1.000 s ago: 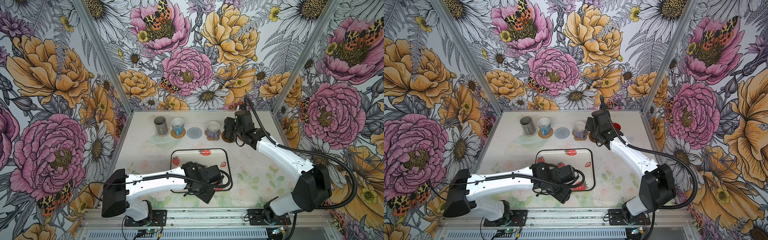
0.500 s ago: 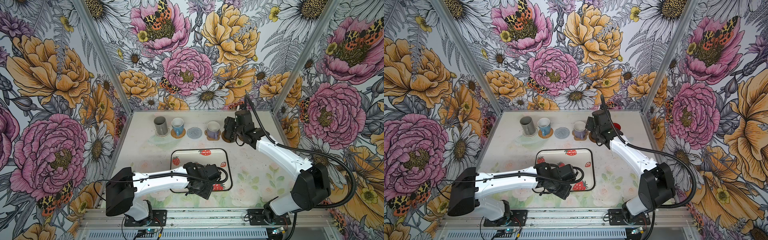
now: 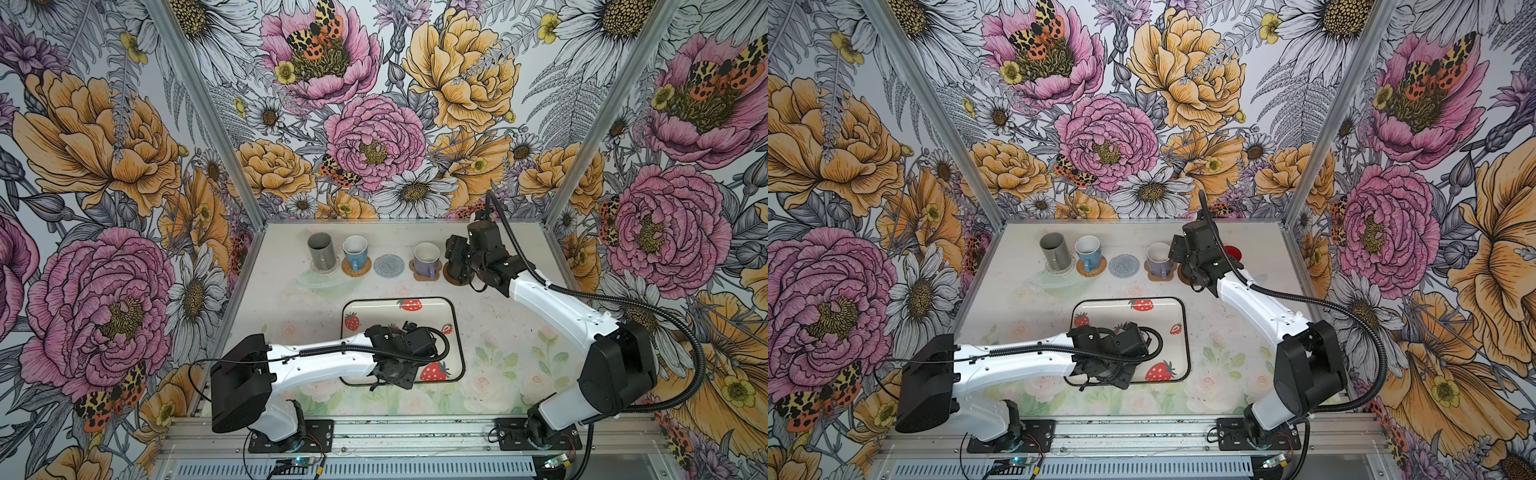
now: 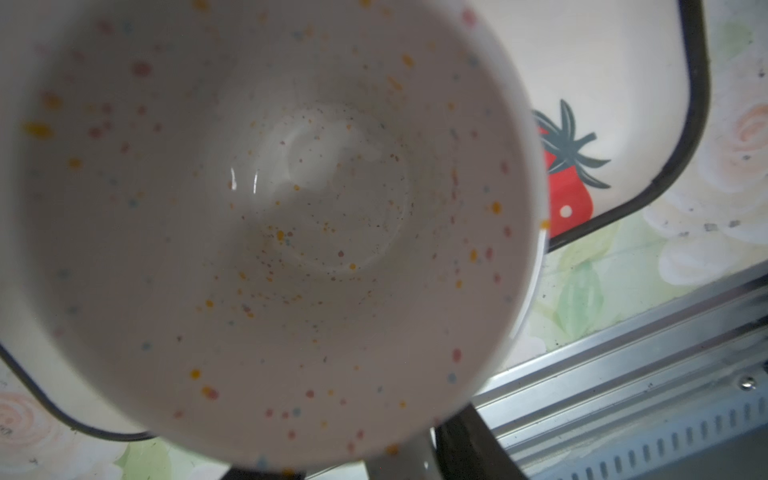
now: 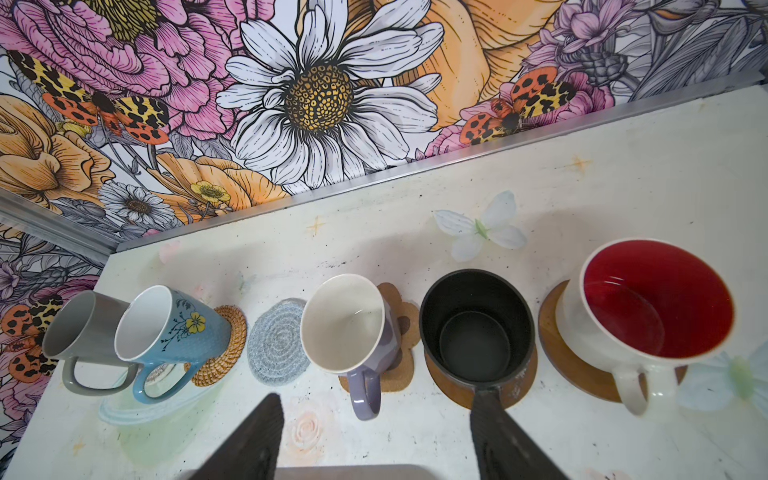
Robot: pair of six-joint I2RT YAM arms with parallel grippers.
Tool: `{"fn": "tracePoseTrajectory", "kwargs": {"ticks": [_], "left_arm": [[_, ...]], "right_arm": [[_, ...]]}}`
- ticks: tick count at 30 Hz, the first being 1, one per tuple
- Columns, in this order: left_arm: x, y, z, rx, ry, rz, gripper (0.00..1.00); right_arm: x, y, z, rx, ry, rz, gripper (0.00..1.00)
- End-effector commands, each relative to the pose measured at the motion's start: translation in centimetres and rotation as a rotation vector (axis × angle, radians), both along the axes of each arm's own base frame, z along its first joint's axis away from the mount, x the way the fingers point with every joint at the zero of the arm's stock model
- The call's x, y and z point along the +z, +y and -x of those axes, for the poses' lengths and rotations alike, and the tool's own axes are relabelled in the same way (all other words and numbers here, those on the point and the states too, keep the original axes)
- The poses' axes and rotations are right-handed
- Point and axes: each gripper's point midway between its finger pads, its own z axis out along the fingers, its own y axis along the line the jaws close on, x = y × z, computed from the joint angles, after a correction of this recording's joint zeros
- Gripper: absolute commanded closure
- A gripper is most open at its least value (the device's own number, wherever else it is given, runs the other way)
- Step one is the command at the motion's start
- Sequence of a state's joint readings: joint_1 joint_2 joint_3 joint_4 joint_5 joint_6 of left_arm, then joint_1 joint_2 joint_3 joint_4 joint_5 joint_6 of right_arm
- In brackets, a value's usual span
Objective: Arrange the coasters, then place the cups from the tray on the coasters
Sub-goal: 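Close the left gripper on the speckled mug's rim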
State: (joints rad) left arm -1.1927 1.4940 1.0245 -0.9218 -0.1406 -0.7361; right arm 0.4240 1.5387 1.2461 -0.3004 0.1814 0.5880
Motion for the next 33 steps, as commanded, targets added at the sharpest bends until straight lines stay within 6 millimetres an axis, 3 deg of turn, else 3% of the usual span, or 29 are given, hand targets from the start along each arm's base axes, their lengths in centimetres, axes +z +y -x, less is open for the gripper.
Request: {"fn": "tracePoseTrajectory", "kwargs": {"ticks": [1, 15, 33], "left_arm": [[1.2, 0.3, -2.0, 0.054, -0.111, 0.025, 0.55], [0.6, -1.3, -1.9, 0.019, -0.114, 0.067, 0.61], [-1.0, -1.5, -1.7, 0.019, -0.093, 0.042, 0.65]], "right_arm": [[0.4, 0.3, -0.8, -0.004, -0.017, -0.032, 0.27], [0.0, 0.6, -1.0, 0.003, -0.009, -0.038, 0.27], [-0.2, 0.7, -1.1, 0.009, -0.003, -0.04, 0.27]]}}
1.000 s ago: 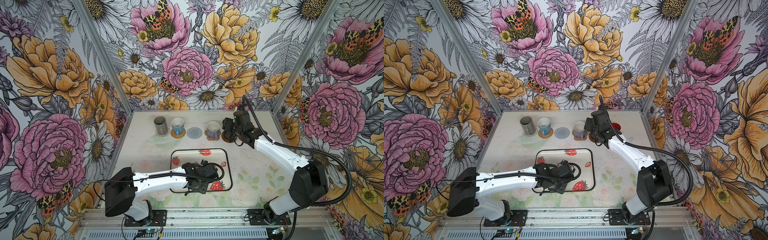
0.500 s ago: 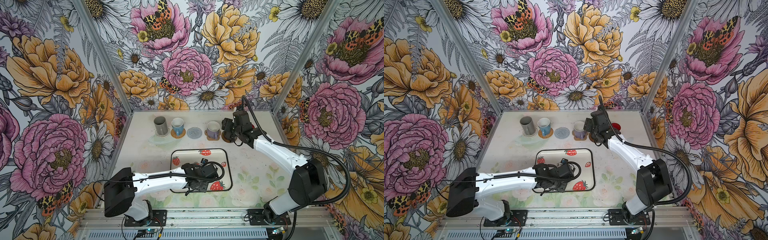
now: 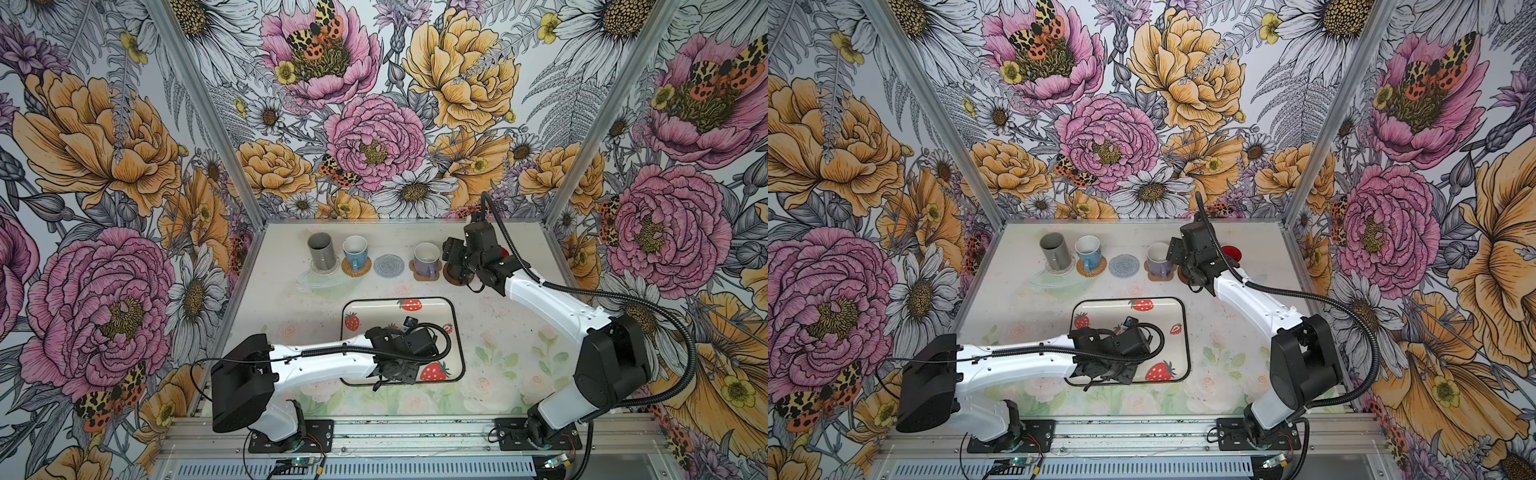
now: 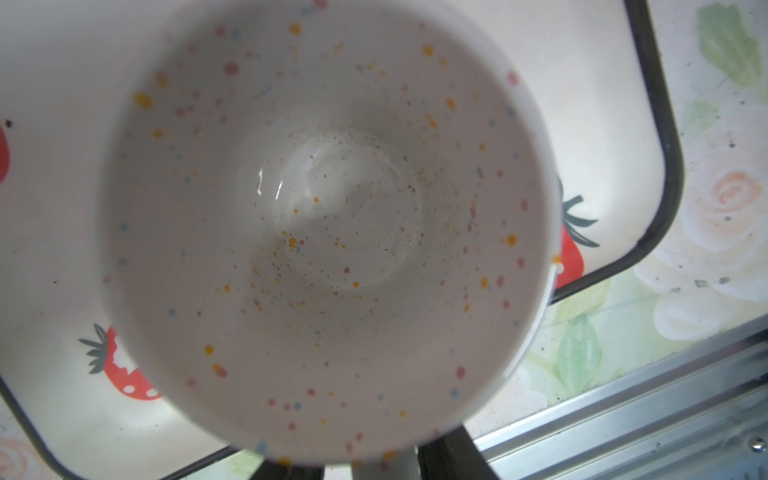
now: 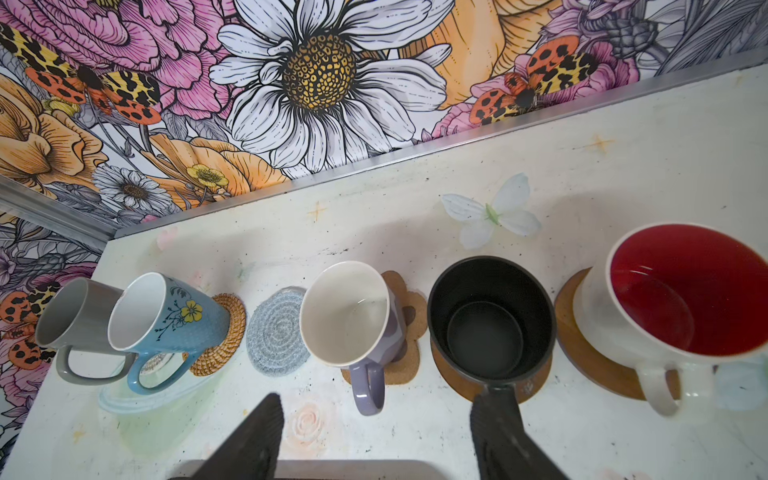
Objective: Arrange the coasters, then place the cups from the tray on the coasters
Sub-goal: 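Close the left gripper on the speckled mug's rim, then lift the speckled mug and carry it toward the blue-grey woven coaster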
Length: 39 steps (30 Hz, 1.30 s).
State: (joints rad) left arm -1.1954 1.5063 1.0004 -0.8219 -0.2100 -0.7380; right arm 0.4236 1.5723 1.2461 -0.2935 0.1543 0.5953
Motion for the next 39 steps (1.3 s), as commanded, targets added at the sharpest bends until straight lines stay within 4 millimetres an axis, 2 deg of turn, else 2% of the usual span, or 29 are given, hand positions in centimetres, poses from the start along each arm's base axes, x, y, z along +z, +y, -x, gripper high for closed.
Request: {"fn": "tracePoseTrajectory", "kwargs": {"ticks": [1, 13, 20, 26, 39], "left_arm": [[-0.8, -0.5, -0.2, 0.003, -0.007, 0.005, 0.66], [-1.0, -0.5, -0.4, 0.015, -0.015, 0.0, 0.74], [-0.5, -0.4, -0.8, 0.033, -0.037, 0.01, 0.99], [0.0, -0.4, -0.9, 0.038, -0.05, 0.02, 1.0], [2.4, -0.1, -1.9, 0.072, -0.117, 0.072, 1.0]], "right_arm": [[1.1, 0.1, -0.8, -0.01, -0.034, -0.032, 0.27], [1.0, 0.1, -0.9, -0.009, -0.03, -0.032, 0.27], [1.0, 0.1, -0.9, -0.009, -0.031, -0.033, 0.27], [1.0, 0.1, -0.9, -0.009, -0.031, -0.032, 0.27], [1.0, 0.2, -1.1, -0.006, -0.03, -0.035, 0.27]]}}
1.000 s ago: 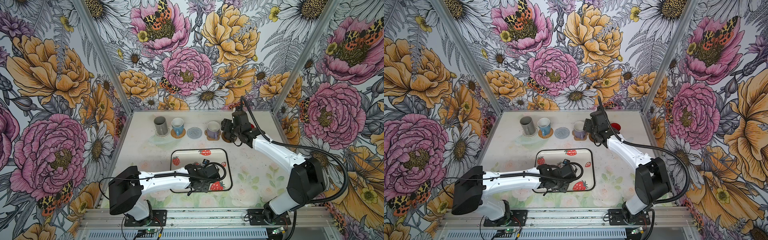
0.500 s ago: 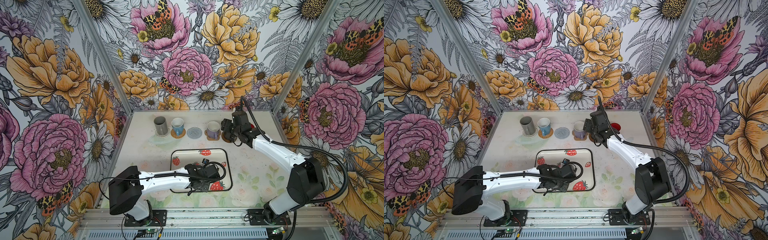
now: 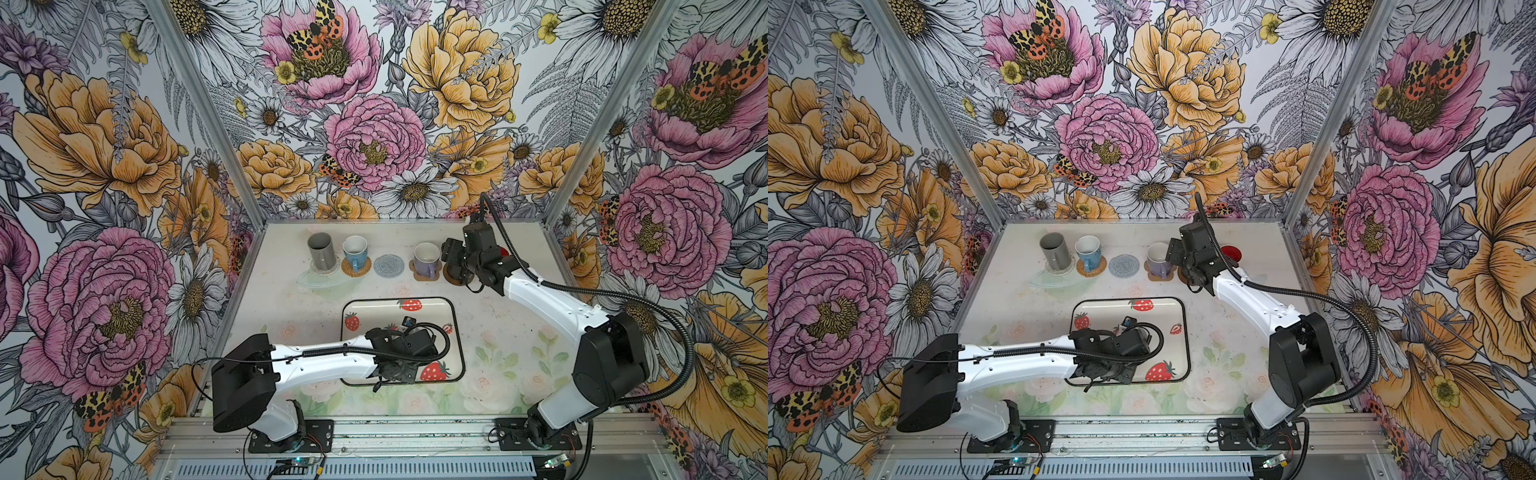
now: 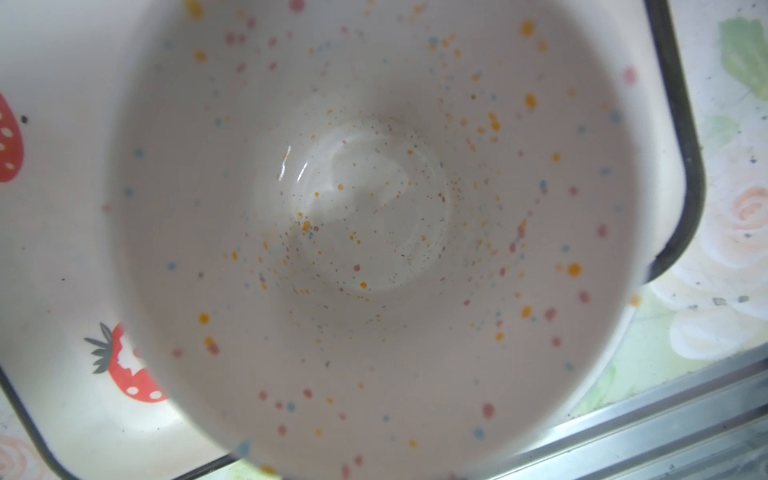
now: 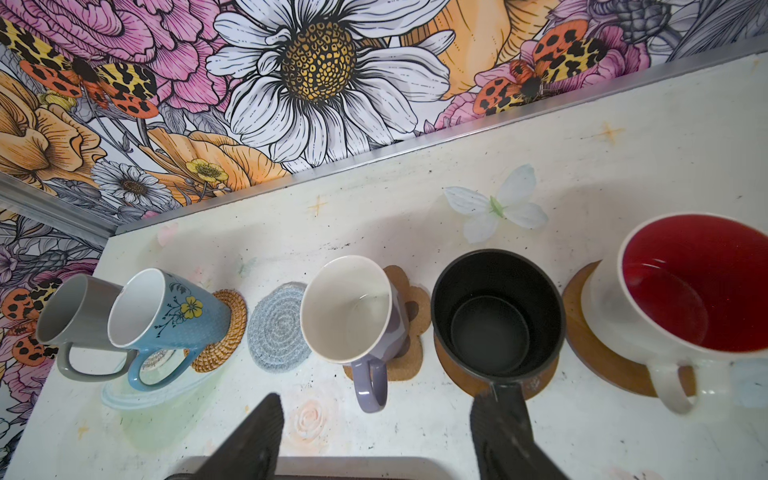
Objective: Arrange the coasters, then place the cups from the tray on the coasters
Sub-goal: 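Lift the speckled mug and carry it toward the blue-grey woven coaster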
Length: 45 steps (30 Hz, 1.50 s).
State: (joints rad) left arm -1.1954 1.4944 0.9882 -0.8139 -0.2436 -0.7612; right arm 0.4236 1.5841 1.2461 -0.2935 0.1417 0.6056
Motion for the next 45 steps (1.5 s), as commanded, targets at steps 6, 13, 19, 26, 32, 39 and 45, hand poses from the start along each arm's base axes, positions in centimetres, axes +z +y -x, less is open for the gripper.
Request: {"fn": "tracePoseTrajectory", "kwargs": {"ticks": [6, 13, 19, 26, 32, 39, 45], "left_arm": [[3.0, -0.5, -2.1, 0.051, -0.106, 0.08, 1.0], [3.8, -0.2, -3.4, 0.084, -0.132, 0.09, 1.0], [4.8, 0.3, -5.1, 0.124, -0.171, 0.096, 1.0], [6.0, 0.8, -7.4, 0.167, -0.223, 0.094, 1.0], [7.3, 0.8, -9.9, 0.185, -0.27, 0.122, 1.0], [9.0, 0.6, -13.3, 0.197, -0.322, 0.123, 1.0], [9.7, 0.7, -16.3, 0.222, -0.349, 0.139, 1.0]], "right_arm": [[1.6, 0.0, -1.0, -0.008, -0.046, -0.023, 0.27], [1.5, -0.2, -1.1, -0.01, -0.045, -0.024, 0.27], [1.4, -0.2, -1.0, -0.008, -0.043, -0.025, 0.27], [1.2, -0.2, -1.2, -0.007, -0.041, -0.027, 0.27], [1.0, -0.1, -1.3, -0.003, -0.037, -0.029, 0.27], [0.7, -0.2, -1.4, -0.004, -0.03, -0.033, 0.27], [0.6, -0.5, -1.4, -0.005, -0.026, -0.032, 0.27]]}}
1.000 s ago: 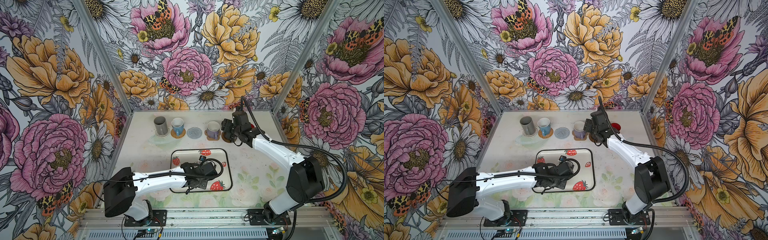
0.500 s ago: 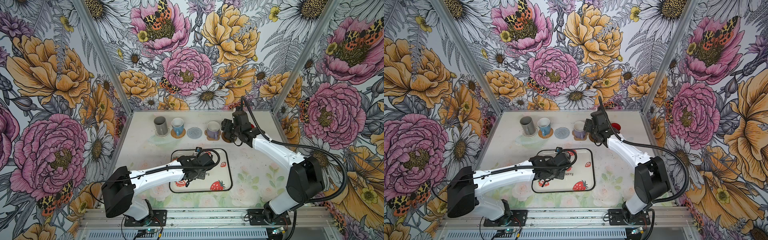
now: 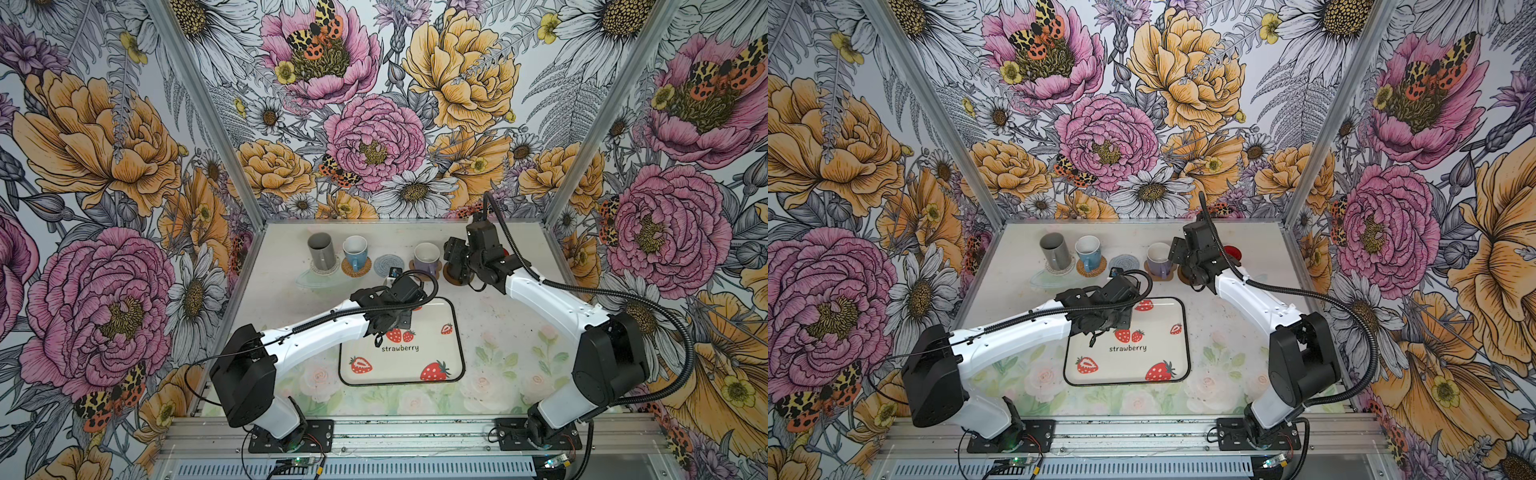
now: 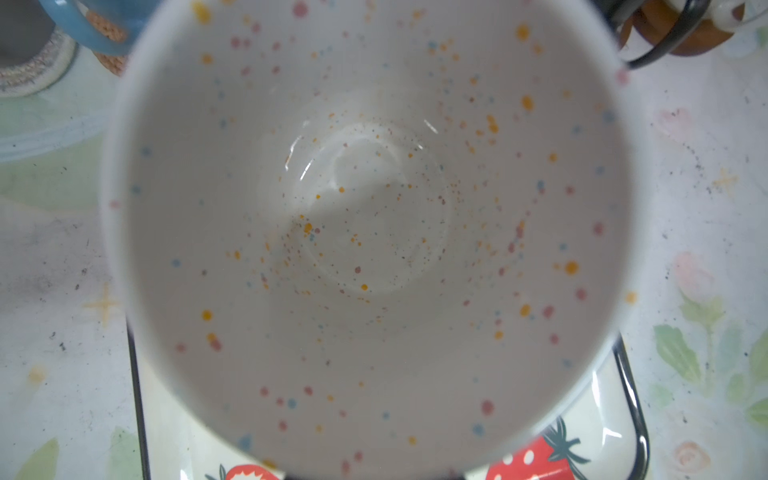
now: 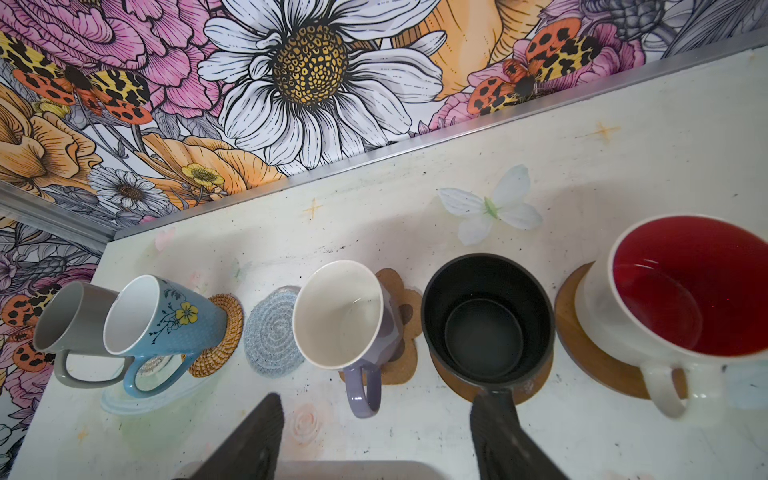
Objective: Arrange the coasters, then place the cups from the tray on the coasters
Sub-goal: 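Lift the speckled mug and carry it toward the blue-grey woven coaster, then lower the speckled mug onto the blue-grey woven coaster with the left gripper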
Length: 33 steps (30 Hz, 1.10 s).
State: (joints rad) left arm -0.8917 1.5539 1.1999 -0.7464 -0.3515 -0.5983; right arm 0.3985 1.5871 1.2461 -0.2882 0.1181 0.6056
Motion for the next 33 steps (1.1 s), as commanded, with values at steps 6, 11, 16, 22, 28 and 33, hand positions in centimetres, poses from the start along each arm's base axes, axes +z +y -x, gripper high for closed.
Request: {"fn": "tracePoseTrajectory", "kwargs": {"ticks": [6, 11, 16, 22, 28, 33], "left_arm": [[3.7, -1.0, -5.4, 0.025, -0.147, 0.064, 1.0], [3.7, -0.9, -7.4, 0.044, -0.155, 0.063, 1.0], [3.6, -0.5, -9.2, 0.057, -0.162, 0.051, 1.0], [3.8, -0.1, -11.6, 0.067, -0.179, 0.043, 1.0], [3.8, 0.1, -13.6, 0.073, -0.184, 0.052, 1.0], [2.3, 0.1, -15.7, 0.08, -0.15, 0.08, 1.0]], "right_arm": [[0.6, 0.0, -0.9, -0.001, -0.028, -0.02, 0.27], [0.5, -0.2, -0.8, -0.003, -0.026, -0.024, 0.27], [0.8, -0.4, -0.7, -0.006, -0.035, -0.025, 0.27], [0.7, -0.6, -0.7, -0.008, -0.035, -0.028, 0.26], [0.6, -0.4, -0.9, 0.0, -0.035, -0.033, 0.26], [0.7, -0.3, -1.0, 0.002, -0.038, -0.036, 0.26]]}}
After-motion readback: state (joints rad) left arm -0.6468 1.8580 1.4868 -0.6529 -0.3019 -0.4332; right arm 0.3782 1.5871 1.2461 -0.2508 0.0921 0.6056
